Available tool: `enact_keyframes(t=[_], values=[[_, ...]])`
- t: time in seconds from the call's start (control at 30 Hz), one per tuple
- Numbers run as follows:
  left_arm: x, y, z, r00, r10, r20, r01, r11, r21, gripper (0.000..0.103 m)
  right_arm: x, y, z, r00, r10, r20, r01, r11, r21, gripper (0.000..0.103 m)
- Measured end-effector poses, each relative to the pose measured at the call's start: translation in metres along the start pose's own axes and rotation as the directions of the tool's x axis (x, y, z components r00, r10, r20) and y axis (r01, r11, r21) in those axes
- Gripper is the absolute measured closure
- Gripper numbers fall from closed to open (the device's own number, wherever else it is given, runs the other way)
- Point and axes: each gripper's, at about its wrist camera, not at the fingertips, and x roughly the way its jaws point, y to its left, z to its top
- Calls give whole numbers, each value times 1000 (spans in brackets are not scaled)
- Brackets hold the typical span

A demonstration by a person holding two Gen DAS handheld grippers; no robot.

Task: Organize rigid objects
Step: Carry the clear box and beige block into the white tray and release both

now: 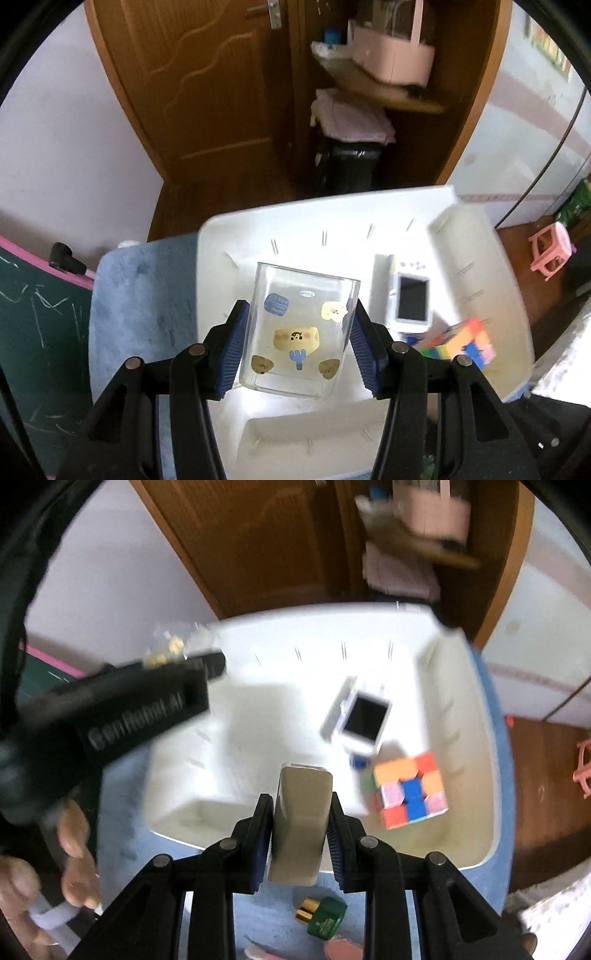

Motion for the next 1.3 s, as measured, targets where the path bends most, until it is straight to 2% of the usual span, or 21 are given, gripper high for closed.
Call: enact_keyframes(t=[0.2,0.53,0.63,0.77,0.87,0.93,1.03,1.3], values=[[31,-8,-3,999,31,-43,-30,999,23,46,39,-2,-1,998,-3,-64,4,1000,2,76],[51,-13,-2,997,35,-71,-33,999,28,46,54,1,1,997,-9,-77,9,1000,-5,77],[52,-15,-2,997,37,-72,-34,999,36,45,49,4,0,998,2,-63,-3,1000,-9,73],[53,-17,-1,997,37,-66,-34,998,48,44,42,3,0,999,-6,-40,6,1000,-3,55],[52,-18,-2,996,27,-84,-23,999,50,44,32,4,-3,1000,-18,-15,17,1000,-8,54],[46,-18,-1,997,34,-67,-31,998,55,43,24,7,-2,1000,-18,-4,18,1000,-10,54],[39,-19,-2,998,35,-47,-33,998,56,29,18,1,-2,1000,-14,9,14,1000,1,54],[6,-12,-1,1000,28,1,-28,999,31,28,0,12,-5,998,-24,49,24,1000,9,54]])
